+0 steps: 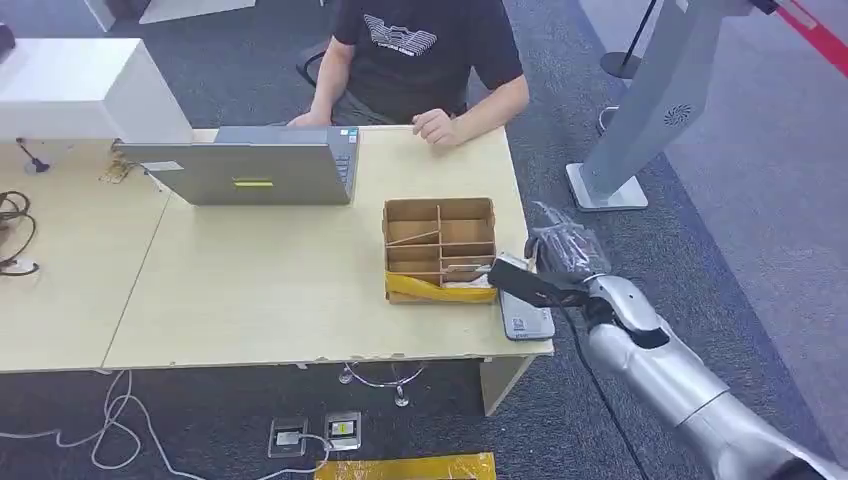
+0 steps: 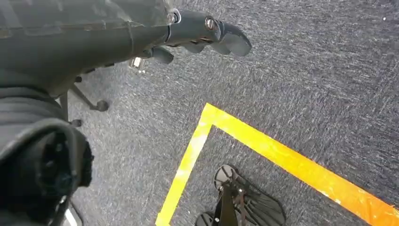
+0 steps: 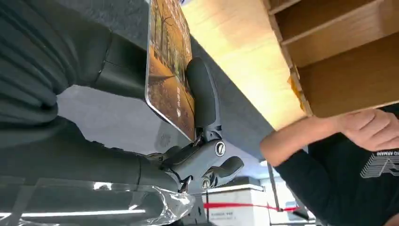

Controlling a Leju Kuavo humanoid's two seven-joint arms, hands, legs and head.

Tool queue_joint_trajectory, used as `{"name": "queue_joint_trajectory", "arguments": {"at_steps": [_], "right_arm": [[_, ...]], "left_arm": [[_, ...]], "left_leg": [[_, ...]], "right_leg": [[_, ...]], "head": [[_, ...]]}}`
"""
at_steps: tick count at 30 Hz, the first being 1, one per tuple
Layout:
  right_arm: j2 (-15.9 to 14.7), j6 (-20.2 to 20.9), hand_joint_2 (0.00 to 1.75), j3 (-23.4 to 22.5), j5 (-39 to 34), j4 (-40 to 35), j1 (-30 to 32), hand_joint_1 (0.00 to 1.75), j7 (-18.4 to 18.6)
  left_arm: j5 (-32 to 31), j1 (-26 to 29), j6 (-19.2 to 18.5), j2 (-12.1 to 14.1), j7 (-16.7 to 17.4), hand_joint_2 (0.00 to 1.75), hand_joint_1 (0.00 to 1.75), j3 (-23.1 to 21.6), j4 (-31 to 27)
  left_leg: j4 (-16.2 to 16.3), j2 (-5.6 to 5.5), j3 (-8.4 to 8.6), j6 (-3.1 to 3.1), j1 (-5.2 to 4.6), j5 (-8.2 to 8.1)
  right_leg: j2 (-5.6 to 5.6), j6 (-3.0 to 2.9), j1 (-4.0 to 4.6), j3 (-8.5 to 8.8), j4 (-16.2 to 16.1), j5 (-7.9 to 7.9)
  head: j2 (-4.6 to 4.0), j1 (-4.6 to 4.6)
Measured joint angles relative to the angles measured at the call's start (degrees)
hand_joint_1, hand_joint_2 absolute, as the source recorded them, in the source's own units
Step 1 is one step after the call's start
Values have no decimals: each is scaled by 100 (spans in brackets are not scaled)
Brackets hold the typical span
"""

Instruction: Pass the card to the sensor for recognition and then transmit it.

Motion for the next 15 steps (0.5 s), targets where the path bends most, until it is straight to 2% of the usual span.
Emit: {"name": "queue_joint_trajectory", "arguments": {"at_steps": [6, 15], "right_arm": [[78, -221, 175, 138, -323, 253, 9, 175, -98], [146, -240, 175, 273, -516, 509, 15, 175, -192]], "left_arm": [[28, 0, -2, 24, -20, 0, 0, 0, 0], [52, 1, -20, 46, -17, 0, 0, 2, 0]], "left_leg": [[0, 0, 1, 0, 0, 0], [0, 0, 1, 0, 0, 0]], "right_leg": [[0, 0, 0, 0, 0, 0], [1, 0, 0, 0, 0, 0]], "head": [[0, 2], [0, 0]]}}
